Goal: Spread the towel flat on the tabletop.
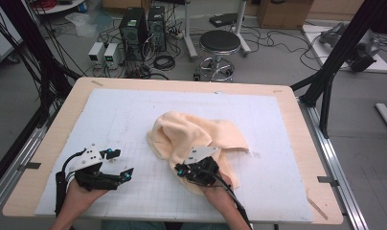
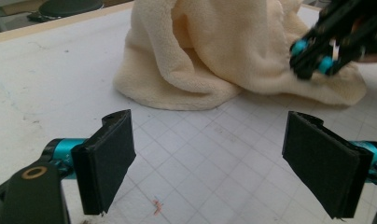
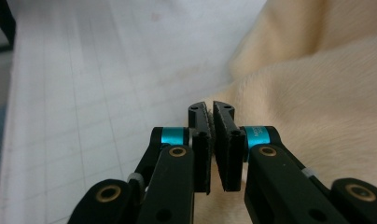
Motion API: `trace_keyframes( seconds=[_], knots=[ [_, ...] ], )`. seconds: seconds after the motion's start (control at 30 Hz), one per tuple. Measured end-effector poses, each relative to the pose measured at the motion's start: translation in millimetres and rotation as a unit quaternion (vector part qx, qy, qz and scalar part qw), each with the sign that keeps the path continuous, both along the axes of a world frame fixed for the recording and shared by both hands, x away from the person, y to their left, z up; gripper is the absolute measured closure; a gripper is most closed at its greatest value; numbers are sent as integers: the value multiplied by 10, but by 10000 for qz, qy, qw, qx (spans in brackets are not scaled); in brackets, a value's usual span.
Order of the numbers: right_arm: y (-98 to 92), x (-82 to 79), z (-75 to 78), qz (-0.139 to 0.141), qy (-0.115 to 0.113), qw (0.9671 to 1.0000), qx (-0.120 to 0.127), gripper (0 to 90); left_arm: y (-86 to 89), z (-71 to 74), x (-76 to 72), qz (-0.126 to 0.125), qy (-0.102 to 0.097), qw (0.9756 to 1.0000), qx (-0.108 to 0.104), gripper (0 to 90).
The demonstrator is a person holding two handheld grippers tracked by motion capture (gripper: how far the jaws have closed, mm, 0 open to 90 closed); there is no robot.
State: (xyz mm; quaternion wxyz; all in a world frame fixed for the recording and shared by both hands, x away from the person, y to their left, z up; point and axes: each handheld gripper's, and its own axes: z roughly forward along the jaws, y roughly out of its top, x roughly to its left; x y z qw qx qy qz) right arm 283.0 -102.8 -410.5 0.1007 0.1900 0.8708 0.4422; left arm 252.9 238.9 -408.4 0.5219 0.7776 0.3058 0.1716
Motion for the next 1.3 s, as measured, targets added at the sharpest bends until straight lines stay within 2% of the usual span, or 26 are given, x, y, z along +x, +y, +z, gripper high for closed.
trace_keyframes(
  seconds=[0.03,0.17,0.23,0.33,0.37,0.4,0.43,0.47,0.5,0.53,0.63,0.67,0.8,0.9,0.97,1.07,1.13,1.3],
  knots=[
    [-64,6,68,-83,-40,9999,114,864,-3,6,2,-36,15,10000,-7,188],
    [-372,61,304,-354,-284,9983,374,864,-32,35,-17,-166,34,9995,-254,238],
    [-554,95,377,-534,-318,9967,515,864,-60,47,-18,-256,35,9991,-339,260],
    [-859,162,395,-832,-340,9939,639,865,-137,56,-6,-364,63,9985,-399,297],
    [-859,162,395,-832,-340,9939,639,865,-162,58,1,-424,76,9984,-368,297],
    [-981,189,368,-970,-302,9925,686,865,-196,56,7,-460,83,9983,-354,306],
    [-981,189,368,-970,-302,9925,686,865,-230,54,17,-497,89,9981,-342,306],
    [-1088,214,342,-1080,-311,9907,769,865,-265,52,29,-526,89,9981,-324,319],
    [-1088,214,342,-1080,-311,9907,769,865,-302,50,42,-565,91,9980,-280,319],
    [-1177,230,314,-1202,-268,9888,849,865,-341,44,52,-561,91,9981,-255,341],
    [-1242,253,267,-1288,-285,9882,783,865,-464,18,83,-693,144,9974,-102,360],
    [-1301,265,220,-1361,-221,9869,841,865,-511,6,92,-730,142,9972,-58,401],
    [-1364,278,195,-1436,-232,9857,851,865,-699,-38,139,-855,124,9962,90,450],
    [-1430,300,155,-1539,-136,9841,872,865,-824,-63,192,-899,115,9958,147,524],
    [-1510,330,96,-1637,-72,9817,972,865,-898,-82,239,-886,109,9959,170,582],
    [-1545,331,78,-1656,-20,9805,1057,865,-992,-133,323,-798,59,9964,271,622],
    [-1547,330,79,-1662,-42,9801,1088,865,-1048,-185,389,-753,100,9966,319,635],
    [-1485,333,70,-1580,-54,9821,1021,865,-1150,-273,523,-638,117,9961,591,647]
  ],
)
